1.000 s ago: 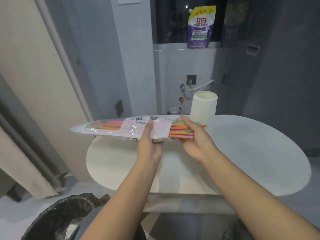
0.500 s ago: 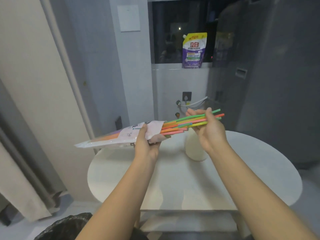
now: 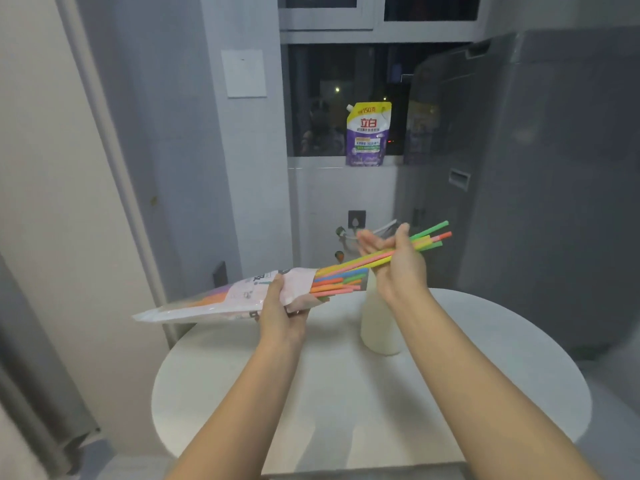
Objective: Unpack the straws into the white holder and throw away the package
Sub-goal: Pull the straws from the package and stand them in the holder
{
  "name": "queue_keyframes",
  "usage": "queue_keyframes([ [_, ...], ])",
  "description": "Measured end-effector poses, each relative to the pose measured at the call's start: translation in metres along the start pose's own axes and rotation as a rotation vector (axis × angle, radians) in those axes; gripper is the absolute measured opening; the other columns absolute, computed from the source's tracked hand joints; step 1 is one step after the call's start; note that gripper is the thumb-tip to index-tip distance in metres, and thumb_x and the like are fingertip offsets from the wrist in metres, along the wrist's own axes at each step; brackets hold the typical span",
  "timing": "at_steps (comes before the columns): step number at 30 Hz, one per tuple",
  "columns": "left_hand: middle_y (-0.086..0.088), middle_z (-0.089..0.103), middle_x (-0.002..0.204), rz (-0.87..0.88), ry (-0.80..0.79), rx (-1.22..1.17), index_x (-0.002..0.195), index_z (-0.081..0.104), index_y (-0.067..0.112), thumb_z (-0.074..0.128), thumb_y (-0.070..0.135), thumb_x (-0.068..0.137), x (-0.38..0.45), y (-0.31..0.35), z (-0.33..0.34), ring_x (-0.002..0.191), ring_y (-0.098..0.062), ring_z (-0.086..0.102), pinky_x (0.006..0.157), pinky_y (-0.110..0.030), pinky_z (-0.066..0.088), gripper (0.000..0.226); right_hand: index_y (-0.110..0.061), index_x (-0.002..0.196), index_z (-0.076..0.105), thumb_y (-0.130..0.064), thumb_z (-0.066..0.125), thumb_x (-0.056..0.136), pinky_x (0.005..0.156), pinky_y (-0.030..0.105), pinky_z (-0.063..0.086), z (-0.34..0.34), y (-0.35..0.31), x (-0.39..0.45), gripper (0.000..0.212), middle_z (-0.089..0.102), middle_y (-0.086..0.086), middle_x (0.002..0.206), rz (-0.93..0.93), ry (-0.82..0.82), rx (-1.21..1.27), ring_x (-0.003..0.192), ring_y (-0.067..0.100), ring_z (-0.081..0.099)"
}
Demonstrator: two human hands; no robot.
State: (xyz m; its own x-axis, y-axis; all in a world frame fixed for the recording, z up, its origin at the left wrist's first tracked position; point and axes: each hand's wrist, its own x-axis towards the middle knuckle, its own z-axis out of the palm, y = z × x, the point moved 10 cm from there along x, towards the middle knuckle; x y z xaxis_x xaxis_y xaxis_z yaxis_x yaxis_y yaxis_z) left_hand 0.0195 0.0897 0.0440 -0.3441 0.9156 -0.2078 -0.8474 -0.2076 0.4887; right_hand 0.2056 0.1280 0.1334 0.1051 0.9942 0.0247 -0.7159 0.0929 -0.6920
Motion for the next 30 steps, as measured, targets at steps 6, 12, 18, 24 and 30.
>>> queue_keyframes([
  [6,-0.007,0.050,0.075,-0.038,-0.034,-0.020,0.087,0.050,0.012,0.044,0.015,0.098,0.025,-0.014,-0.001,0.035,-0.010,0.043,0.050,-0.028,0.054,0.013,-0.019,0.055,0.031,-0.043,0.044,0.095,0.037,0.018,0.035,0.018,-0.061,0.034,0.049,0.025,-0.011,0.033,-0.216,0.100,-0.165,0.029,0.008,0.027],
  [12,-0.004,0.061,0.077,0.051,0.061,0.107,0.087,0.053,0.015,0.048,0.011,0.096,0.042,-0.008,-0.024,0.050,-0.010,0.058,0.041,-0.024,0.050,0.011,-0.018,0.063,0.041,-0.051,0.044,0.091,0.036,0.020,0.032,0.039,-0.110,0.055,0.043,0.039,-0.009,0.043,-0.380,0.184,-0.394,0.030,0.003,0.034],
  [18,-0.010,0.056,0.106,0.053,-0.001,0.160,0.098,0.055,0.015,0.049,0.012,0.096,0.040,-0.008,-0.020,0.080,-0.021,0.057,0.074,-0.043,0.044,0.007,-0.022,0.063,0.043,-0.049,0.043,0.092,0.050,0.024,0.041,0.052,-0.142,0.047,0.040,0.045,-0.006,0.054,-0.545,0.198,-0.512,0.047,0.006,0.045],
  [24,-0.012,0.054,0.113,0.042,0.011,0.169,0.115,0.051,0.012,0.052,0.012,0.094,0.030,-0.015,-0.015,0.089,-0.029,0.053,0.060,-0.040,0.051,0.021,-0.022,0.059,0.039,-0.049,0.043,0.091,0.050,0.026,0.040,0.061,-0.171,0.033,0.042,0.042,-0.008,0.049,-0.670,0.190,-0.484,0.043,0.006,0.043],
  [30,-0.006,0.052,0.094,0.018,0.019,0.143,0.111,0.049,0.012,0.053,0.011,0.094,0.030,-0.021,-0.015,0.045,-0.010,0.040,0.045,-0.025,0.045,0.018,-0.023,0.058,0.041,-0.046,0.041,0.094,0.048,0.021,0.043,0.056,-0.162,0.034,0.043,0.046,-0.009,0.051,-0.708,0.192,-0.625,0.049,0.006,0.050],
])
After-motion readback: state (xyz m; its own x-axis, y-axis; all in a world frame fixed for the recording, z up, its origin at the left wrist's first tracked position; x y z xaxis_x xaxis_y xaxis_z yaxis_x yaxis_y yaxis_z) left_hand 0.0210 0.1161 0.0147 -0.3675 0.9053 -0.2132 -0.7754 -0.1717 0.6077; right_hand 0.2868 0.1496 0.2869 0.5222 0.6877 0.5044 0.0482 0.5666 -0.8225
